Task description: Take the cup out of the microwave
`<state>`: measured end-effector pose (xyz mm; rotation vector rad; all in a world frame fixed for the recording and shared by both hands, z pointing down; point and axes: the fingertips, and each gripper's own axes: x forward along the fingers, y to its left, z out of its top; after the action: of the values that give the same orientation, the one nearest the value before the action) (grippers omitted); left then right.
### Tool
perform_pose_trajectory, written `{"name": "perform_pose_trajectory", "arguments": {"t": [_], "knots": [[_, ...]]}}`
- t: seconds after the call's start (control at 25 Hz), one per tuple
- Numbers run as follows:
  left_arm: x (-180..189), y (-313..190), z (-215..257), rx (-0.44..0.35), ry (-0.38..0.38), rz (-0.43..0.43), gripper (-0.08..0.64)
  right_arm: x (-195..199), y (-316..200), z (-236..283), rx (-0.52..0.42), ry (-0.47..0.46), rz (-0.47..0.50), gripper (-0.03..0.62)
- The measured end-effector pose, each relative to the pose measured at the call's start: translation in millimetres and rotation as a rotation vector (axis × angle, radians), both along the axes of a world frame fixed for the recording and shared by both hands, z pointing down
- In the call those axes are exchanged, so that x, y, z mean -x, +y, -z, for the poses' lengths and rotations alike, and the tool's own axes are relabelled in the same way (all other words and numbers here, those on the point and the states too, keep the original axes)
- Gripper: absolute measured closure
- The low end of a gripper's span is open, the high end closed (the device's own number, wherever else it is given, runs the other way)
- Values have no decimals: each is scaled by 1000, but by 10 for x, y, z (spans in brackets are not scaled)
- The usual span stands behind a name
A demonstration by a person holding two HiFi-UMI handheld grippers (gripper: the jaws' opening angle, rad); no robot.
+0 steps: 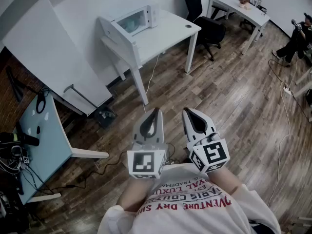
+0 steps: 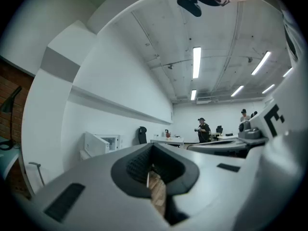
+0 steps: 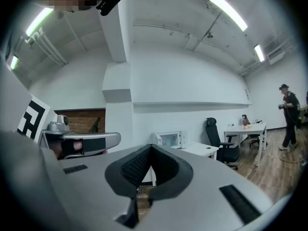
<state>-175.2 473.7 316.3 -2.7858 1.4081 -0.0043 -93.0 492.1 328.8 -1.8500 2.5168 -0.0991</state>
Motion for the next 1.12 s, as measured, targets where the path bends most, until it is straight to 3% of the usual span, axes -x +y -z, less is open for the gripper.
{"name": "perform_pose_trajectory", "arguments": {"t": [0.4, 0.72, 1.12], "knots": [[-60, -176, -97, 37, 7, 8, 552, -85, -171, -75, 28, 12, 2, 588], [-206, -400, -242, 89, 2, 32, 552, -249, -404, -179, 58, -29, 25, 588], [-820, -939, -322, 132, 4, 111, 552, -928, -1012, -162, 69, 25, 127, 588]]}}
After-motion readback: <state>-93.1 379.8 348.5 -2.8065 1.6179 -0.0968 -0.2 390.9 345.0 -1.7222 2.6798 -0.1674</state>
